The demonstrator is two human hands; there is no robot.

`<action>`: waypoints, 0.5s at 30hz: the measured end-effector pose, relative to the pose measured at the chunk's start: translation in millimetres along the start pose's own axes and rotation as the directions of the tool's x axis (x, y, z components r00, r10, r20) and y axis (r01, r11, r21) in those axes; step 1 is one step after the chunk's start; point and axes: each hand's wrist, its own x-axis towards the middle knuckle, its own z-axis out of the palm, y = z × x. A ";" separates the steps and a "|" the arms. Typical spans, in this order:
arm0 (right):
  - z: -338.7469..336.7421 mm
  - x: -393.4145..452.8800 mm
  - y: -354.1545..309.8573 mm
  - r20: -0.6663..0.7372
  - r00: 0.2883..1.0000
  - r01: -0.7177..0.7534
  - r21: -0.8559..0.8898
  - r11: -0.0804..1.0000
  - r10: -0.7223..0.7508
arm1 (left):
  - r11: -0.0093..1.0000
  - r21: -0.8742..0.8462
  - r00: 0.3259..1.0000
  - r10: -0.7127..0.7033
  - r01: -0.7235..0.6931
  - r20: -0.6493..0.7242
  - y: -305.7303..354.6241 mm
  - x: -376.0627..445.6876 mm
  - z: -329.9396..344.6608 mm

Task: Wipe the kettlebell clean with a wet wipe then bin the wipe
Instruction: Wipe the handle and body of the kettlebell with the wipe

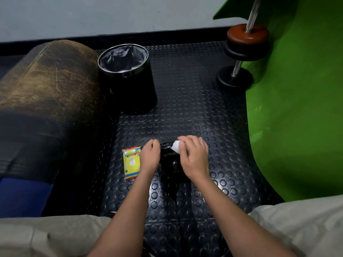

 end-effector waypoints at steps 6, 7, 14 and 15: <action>-10.0 5.5 -2.0 0.135 0.892 -0.450 0.346 0.823 0.430 | 1.000 -0.004 1.000 -0.008 0.008 0.013 0.2 -0.8 0.0; -14.1 8.4 -5.7 0.195 0.845 -0.532 0.408 0.742 0.499 | 1.000 0.000 1.000 -0.010 0.010 0.010 0.2 -0.6 -0.3; -24.9 19.5 2.9 0.518 0.504 -0.847 0.451 0.281 0.691 | 1.000 0.012 1.000 -0.009 0.009 0.009 1.6 -1.6 -1.5; -25.8 19.7 3.8 0.535 0.470 -0.865 0.436 0.246 0.702 | 1.000 0.019 1.000 -0.008 0.008 0.008 2.0 -1.7 -1.3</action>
